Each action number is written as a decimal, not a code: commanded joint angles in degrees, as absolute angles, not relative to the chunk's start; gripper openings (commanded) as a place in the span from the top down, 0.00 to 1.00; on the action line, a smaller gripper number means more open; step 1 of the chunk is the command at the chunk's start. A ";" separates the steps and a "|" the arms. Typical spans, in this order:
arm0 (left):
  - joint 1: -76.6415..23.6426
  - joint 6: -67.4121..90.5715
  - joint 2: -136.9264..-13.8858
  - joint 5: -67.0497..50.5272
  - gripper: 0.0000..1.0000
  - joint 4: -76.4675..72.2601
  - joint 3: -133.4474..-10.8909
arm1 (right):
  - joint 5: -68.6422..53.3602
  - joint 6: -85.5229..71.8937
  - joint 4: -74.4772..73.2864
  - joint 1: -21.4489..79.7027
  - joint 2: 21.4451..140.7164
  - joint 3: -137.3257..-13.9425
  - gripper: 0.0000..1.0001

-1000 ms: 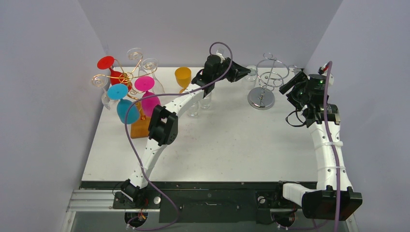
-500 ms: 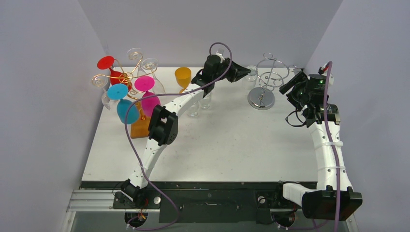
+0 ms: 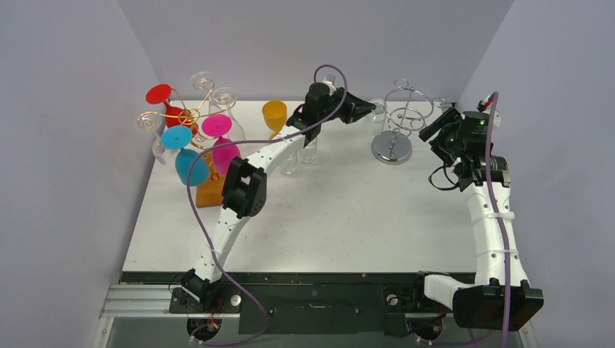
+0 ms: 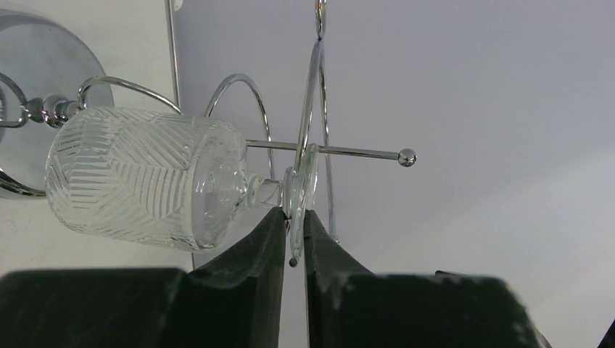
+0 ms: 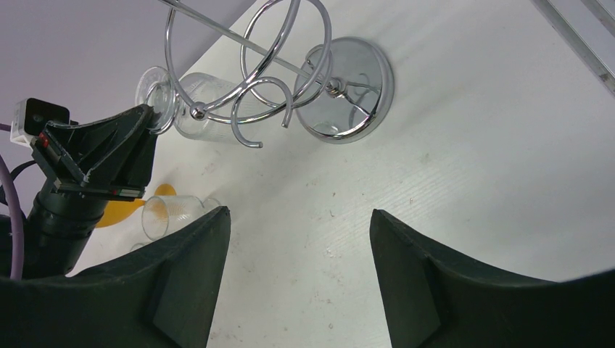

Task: Take the wine glass off the wine glass rack
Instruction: Adjust the wine rack at the center of the board, then pick up the wine glass from the wine rack, then place the wine glass at the center of the board.

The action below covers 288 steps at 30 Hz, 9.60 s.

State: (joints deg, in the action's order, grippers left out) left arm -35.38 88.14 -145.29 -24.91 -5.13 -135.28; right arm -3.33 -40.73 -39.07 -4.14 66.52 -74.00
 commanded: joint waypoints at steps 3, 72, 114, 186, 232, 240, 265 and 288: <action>-33.90 90.83 -138.25 -27.06 1.00 -15.17 -134.46 | -3.24 -39.99 -36.68 -4.53 65.17 -73.70 0.34; -33.49 90.80 -126.03 -27.17 1.00 -23.46 -110.91 | -7.56 -42.69 -29.77 -5.52 75.04 -78.65 0.40; -33.14 88.33 -125.24 -27.60 0.79 -20.96 -109.57 | -8.00 -43.07 -28.64 -6.19 83.40 -79.21 0.48; -31.56 82.55 -113.32 -30.06 1.00 -19.85 -97.87 | -8.33 -42.38 -29.44 -6.34 82.34 -80.99 0.43; -40.07 106.96 -87.36 -21.69 1.00 -38.26 -72.73 | -18.21 -62.75 14.19 10.36 41.77 -37.34 0.10; -41.75 108.46 -86.74 -20.72 1.00 -39.42 -74.16 | -20.93 -70.12 29.81 11.22 41.14 -31.34 0.10; -44.84 113.07 -84.47 -20.03 1.00 -49.48 -67.37 | -24.06 -83.84 62.30 15.83 48.24 -30.05 0.61; -39.57 56.35 -65.46 -10.83 0.03 9.06 -63.14 | -6.65 -45.58 -22.93 19.01 49.71 -63.55 1.00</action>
